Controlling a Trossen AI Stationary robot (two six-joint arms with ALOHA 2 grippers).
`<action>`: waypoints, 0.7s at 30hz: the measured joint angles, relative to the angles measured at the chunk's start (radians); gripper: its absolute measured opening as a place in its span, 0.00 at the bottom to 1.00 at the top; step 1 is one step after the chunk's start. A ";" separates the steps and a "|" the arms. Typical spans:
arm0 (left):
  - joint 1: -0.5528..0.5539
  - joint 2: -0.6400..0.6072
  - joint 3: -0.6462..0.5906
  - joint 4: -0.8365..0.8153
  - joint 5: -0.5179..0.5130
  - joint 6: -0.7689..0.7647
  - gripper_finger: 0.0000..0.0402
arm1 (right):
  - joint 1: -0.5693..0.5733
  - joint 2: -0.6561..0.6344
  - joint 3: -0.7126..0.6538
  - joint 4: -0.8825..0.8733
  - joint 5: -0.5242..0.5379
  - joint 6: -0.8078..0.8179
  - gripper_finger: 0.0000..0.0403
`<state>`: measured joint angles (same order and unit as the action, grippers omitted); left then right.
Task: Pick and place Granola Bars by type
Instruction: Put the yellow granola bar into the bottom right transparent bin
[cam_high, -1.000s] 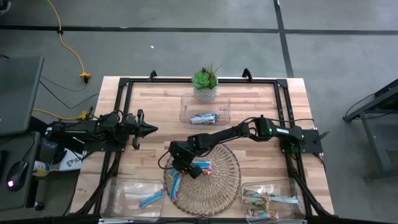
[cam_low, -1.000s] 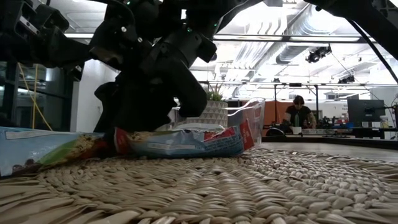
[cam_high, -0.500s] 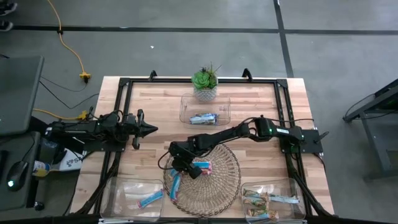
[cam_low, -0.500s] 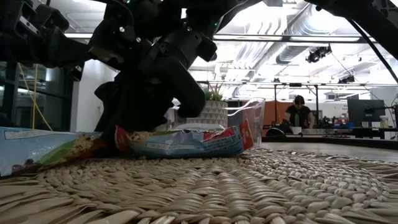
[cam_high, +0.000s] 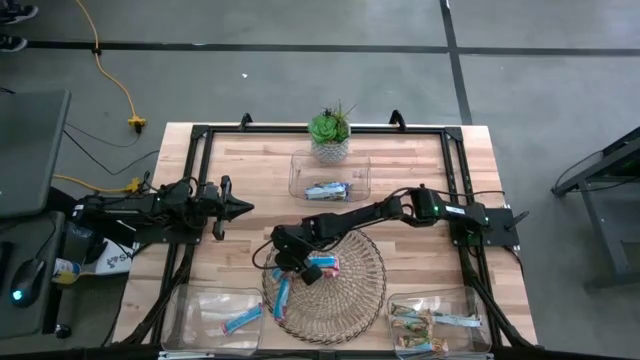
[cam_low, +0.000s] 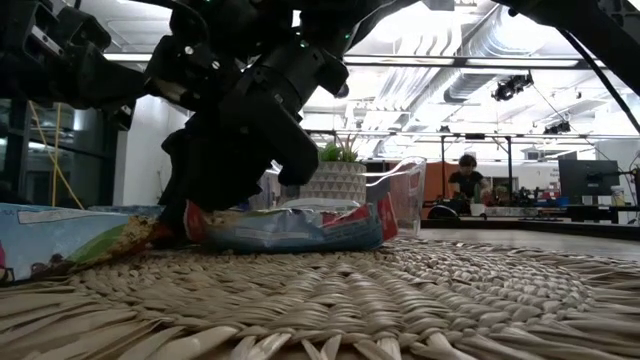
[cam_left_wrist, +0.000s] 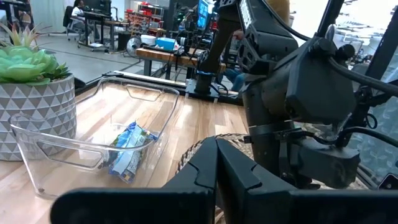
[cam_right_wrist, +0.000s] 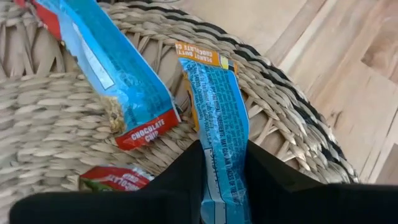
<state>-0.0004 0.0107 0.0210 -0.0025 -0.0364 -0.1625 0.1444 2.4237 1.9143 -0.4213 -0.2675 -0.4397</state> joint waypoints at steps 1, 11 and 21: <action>0.000 0.000 0.000 0.000 0.000 0.000 0.00 | 0.000 0.000 0.000 0.000 0.002 0.011 0.20; 0.000 0.000 0.000 0.000 0.000 0.000 0.00 | 0.009 -0.016 0.001 0.003 0.032 0.021 0.20; 0.000 0.000 0.000 0.000 0.000 0.000 0.00 | 0.010 -0.060 0.002 -0.003 0.082 0.118 0.20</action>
<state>-0.0002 0.0106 0.0208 -0.0025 -0.0364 -0.1623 0.1543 2.3634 1.9160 -0.4243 -0.1856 -0.3222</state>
